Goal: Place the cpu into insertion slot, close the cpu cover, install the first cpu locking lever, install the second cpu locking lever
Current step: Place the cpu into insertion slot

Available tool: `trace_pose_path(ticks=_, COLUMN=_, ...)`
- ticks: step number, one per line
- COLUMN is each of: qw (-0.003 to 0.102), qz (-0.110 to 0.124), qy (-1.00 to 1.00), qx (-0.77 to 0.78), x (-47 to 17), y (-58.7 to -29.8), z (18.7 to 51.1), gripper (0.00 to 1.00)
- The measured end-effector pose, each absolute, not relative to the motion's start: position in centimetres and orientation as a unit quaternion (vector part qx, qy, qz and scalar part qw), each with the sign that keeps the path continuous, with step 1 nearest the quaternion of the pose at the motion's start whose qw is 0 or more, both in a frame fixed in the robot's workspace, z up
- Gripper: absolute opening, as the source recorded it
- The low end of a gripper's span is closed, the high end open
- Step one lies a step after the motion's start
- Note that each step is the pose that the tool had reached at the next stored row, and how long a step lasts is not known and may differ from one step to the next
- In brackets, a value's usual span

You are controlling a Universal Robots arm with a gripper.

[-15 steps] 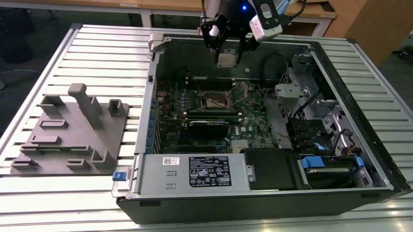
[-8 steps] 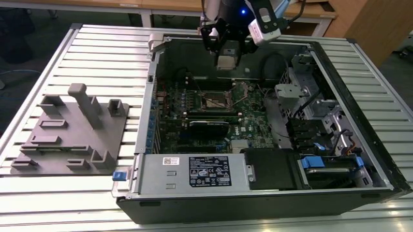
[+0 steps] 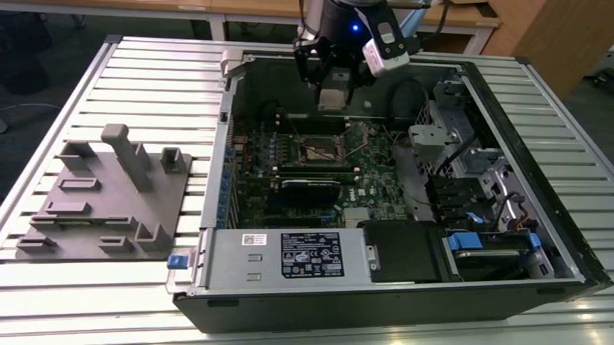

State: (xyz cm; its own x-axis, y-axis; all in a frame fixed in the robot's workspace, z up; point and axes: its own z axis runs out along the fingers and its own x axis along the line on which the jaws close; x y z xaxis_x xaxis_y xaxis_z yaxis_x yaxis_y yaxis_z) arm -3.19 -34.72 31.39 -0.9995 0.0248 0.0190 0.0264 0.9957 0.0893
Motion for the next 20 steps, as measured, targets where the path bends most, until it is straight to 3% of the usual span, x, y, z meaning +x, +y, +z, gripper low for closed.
trace_pose_path(ticks=20, qw=0.009, qz=-0.044, qy=-0.999, qx=-0.013, x=-3.2, y=-34.7, z=30.1, gripper=0.54)
